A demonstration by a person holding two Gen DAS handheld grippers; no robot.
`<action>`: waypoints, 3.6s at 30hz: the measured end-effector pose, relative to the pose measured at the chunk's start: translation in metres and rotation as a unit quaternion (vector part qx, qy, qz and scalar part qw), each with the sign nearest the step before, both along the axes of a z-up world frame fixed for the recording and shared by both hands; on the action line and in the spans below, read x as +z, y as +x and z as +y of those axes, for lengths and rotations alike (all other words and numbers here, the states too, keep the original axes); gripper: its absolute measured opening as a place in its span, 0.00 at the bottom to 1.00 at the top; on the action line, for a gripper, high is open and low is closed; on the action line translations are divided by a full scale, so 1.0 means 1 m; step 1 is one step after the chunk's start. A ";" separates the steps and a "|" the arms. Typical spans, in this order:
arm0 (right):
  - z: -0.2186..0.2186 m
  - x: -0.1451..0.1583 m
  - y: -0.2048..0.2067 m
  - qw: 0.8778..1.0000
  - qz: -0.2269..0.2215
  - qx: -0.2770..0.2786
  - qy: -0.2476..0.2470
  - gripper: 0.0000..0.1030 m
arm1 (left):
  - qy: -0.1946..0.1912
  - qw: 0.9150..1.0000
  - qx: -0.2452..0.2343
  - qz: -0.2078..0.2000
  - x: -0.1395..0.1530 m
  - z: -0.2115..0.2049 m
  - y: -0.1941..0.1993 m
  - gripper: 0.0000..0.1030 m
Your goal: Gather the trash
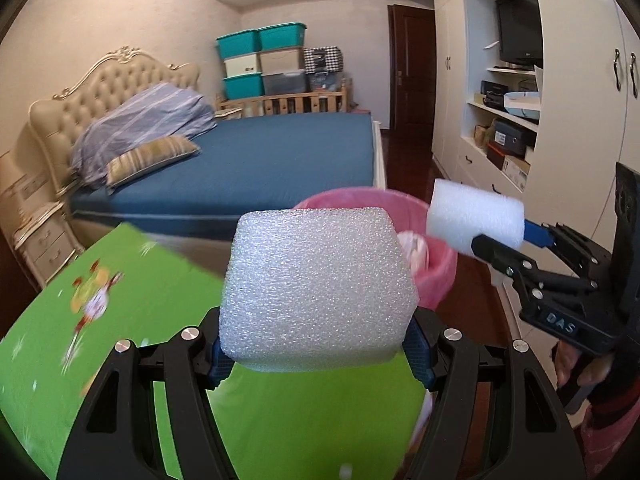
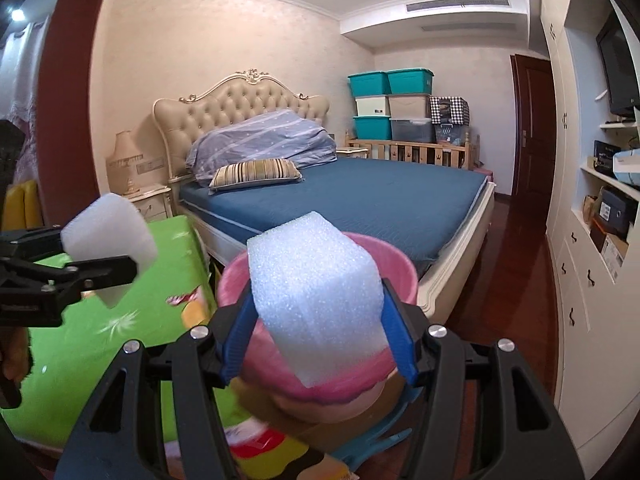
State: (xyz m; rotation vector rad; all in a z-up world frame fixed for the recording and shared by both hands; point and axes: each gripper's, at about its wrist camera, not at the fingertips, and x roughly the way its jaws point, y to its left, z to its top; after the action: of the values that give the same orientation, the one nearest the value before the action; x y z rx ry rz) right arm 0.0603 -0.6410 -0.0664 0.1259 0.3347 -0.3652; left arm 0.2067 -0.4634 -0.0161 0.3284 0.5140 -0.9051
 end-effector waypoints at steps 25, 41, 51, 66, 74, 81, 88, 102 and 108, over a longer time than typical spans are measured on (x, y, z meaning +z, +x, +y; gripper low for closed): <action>-0.083 0.036 0.001 0.992 -0.092 0.029 0.084 0.76 | -0.090 0.995 0.045 0.019 0.015 -0.027 0.056 0.94; 0.049 0.031 -0.070 0.998 0.005 -0.028 -0.060 0.95 | -0.093 0.988 0.102 -0.069 0.027 0.071 -0.061 0.94; 0.062 0.032 -0.058 0.998 0.020 -0.018 -0.056 0.95 | -0.081 0.991 0.087 -0.069 0.008 0.088 -0.080 0.94; 0.065 0.034 -0.059 0.998 0.031 -0.010 -0.053 0.95 | -0.067 0.993 0.077 -0.059 -0.001 0.078 -0.082 0.94; 0.062 0.037 -0.062 0.998 0.029 -0.014 -0.048 0.95 | -0.067 0.993 0.075 -0.060 -0.002 0.077 -0.082 0.94; 0.061 0.034 -0.062 0.999 0.029 -0.014 -0.042 0.95 | -0.070 0.993 0.074 -0.063 -0.002 0.078 -0.083 0.94; 0.061 0.033 -0.061 0.999 0.029 -0.012 -0.040 0.95 | -0.071 0.993 0.074 -0.064 -0.001 0.079 -0.084 0.94; 0.062 0.031 -0.060 0.999 0.030 -0.011 -0.038 0.95 | -0.072 0.993 0.076 -0.063 -0.001 0.081 -0.084 0.94; 0.062 0.031 -0.059 0.999 0.029 -0.010 -0.037 0.95 | -0.072 0.993 0.078 -0.060 -0.002 0.080 -0.082 0.94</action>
State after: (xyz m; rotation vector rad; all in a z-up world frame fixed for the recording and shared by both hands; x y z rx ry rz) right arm 0.0009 -0.5789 -0.0353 0.0469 0.3770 -0.4016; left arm 0.1249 -0.3834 -0.0177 0.2074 0.3565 -0.7612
